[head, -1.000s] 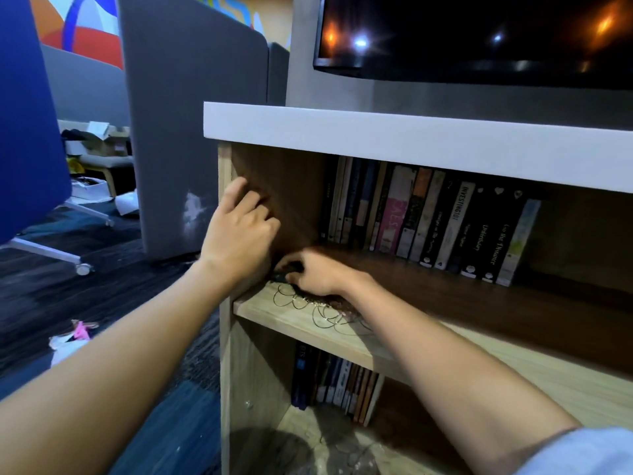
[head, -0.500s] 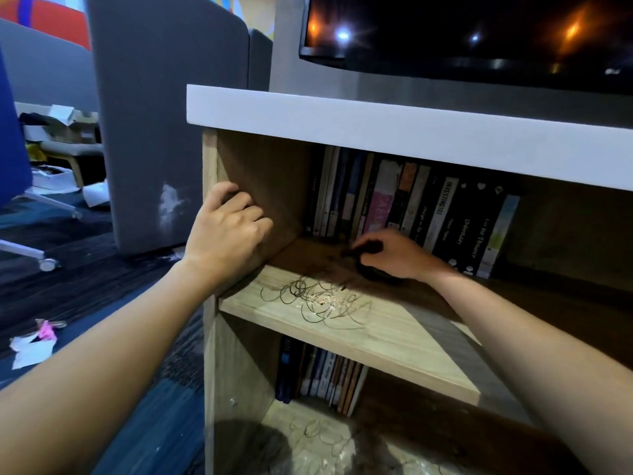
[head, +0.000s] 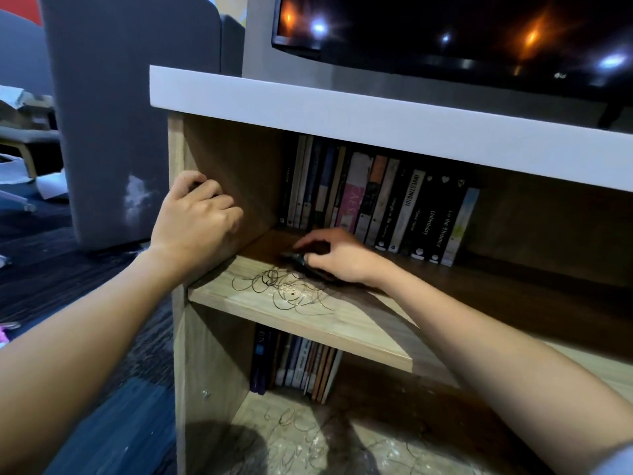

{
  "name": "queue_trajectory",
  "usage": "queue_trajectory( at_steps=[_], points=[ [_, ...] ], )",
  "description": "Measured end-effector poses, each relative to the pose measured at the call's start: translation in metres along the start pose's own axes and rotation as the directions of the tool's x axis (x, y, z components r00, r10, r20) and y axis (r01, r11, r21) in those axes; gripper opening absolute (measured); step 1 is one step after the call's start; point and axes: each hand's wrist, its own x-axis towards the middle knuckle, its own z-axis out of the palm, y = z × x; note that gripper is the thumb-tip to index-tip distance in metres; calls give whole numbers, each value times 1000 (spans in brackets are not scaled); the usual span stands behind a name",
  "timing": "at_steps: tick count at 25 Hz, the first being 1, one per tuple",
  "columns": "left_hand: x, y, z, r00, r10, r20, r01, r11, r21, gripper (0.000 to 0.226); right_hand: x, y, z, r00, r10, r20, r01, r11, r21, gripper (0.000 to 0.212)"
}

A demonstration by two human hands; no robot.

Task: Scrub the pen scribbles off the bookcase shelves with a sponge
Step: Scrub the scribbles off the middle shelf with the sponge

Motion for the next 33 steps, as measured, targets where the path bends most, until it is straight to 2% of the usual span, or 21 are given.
queue_trajectory(
  at_steps=[2,3,5,7,10,12,13,15,17,18,20,22,25,29,31,33],
  points=[
    [-6,1,3,999,25,29,-26,1000,7,43,14,8,-2,989,69,-132,-70,998,-4,29],
    [-10,2,5,998,46,37,-47,999,15,43,21,11,2,986,98,-133,-106,993,-50,30],
    [-17,2,11,995,83,55,-85,996,38,40,31,14,18,988,150,-46,-155,977,-144,35],
    [-20,1,15,994,92,58,-95,994,55,36,39,11,29,984,174,31,-168,975,-144,40],
    [-19,1,15,995,96,41,-98,995,38,35,37,0,28,984,85,155,-60,986,-156,43],
    [-19,2,12,995,96,38,-97,995,21,37,26,-8,18,965,8,263,24,993,-118,37],
    [-19,2,11,995,96,41,-97,995,20,38,20,-10,11,962,-32,272,58,994,-90,34],
    [-19,2,11,995,86,46,-87,996,29,37,16,-6,-4,987,-75,143,76,997,-4,33],
    [-19,2,12,995,77,59,-79,996,34,34,17,9,-15,1000,14,-23,-12,998,69,33],
    [-19,2,14,995,77,66,-79,996,39,30,19,17,-15,996,77,-42,-75,996,50,32],
    [-21,0,15,994,71,84,-76,996,53,21,28,28,-2,987,161,3,-159,980,-115,32],
    [-22,0,16,994,69,89,-75,995,59,19,40,22,19,985,165,54,-152,969,-196,34],
    [-21,1,14,995,70,77,-75,996,58,21,50,-7,39,985,33,172,-10,991,-135,36],
    [-20,1,9,992,82,95,-87,995,56,22,30,-34,35,932,-203,299,212,977,2,33],
    [-20,1,9,992,79,93,-85,995,59,22,22,-30,20,946,-242,214,238,970,45,32],
    [-20,2,11,995,75,66,-78,995,56,22,17,-15,-1,985,-172,18,169,981,96,31]
  ],
)
